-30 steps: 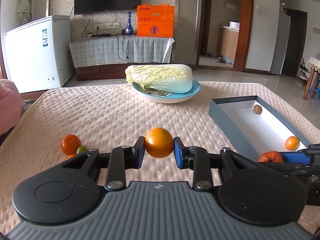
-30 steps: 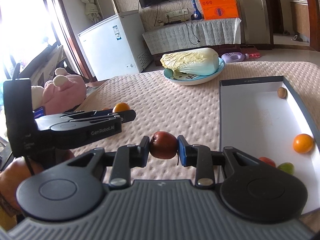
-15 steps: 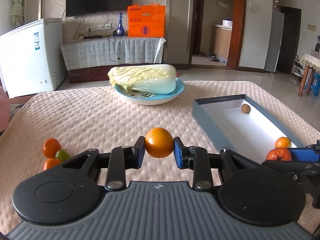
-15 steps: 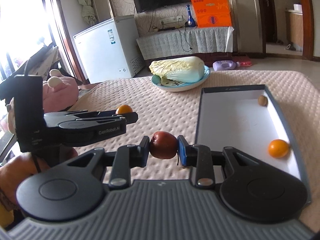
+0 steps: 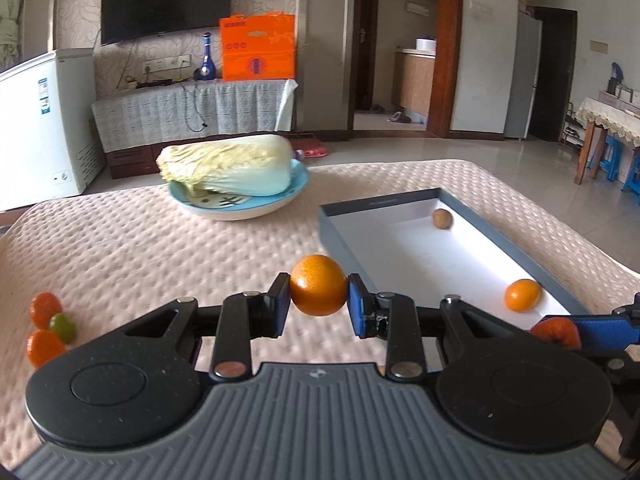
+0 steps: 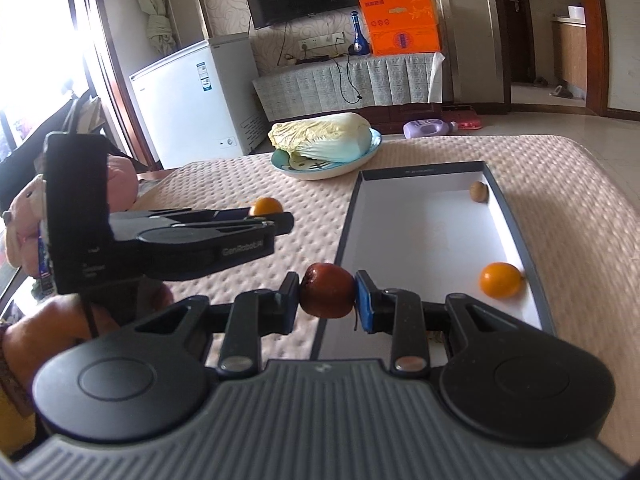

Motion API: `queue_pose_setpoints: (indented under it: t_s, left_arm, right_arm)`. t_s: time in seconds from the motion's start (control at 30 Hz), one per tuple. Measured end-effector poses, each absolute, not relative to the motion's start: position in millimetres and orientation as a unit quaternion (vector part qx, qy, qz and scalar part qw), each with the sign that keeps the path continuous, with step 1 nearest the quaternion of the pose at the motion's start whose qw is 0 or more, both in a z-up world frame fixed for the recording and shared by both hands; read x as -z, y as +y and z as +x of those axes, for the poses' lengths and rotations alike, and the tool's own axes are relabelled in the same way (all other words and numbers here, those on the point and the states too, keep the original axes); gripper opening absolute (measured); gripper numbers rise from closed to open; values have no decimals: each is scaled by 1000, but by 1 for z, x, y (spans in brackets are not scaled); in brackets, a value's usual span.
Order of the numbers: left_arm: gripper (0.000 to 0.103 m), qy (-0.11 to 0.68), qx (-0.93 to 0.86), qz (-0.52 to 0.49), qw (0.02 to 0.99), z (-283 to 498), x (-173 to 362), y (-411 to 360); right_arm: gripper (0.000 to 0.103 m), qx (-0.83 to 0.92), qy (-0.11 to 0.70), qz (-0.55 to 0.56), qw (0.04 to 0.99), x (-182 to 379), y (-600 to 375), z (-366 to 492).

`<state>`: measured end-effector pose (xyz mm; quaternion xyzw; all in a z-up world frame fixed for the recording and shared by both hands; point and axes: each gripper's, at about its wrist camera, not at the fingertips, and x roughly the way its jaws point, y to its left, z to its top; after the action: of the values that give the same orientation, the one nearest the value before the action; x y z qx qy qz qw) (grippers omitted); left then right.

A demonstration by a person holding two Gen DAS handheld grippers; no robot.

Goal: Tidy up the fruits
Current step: 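Carry the orange in the left tool and apple in the right over the box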

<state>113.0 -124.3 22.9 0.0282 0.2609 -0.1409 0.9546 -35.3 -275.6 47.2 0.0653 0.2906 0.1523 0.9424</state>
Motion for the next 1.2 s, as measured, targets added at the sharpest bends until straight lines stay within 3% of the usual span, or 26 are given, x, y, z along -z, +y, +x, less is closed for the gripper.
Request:
queue_pose_setpoints:
  t_s: [1.2]
  left_arm:
    - [35,260,208,25,943,124,-12,-208]
  right_arm:
    - [33,-124,298,76,944,-41,-323,-54]
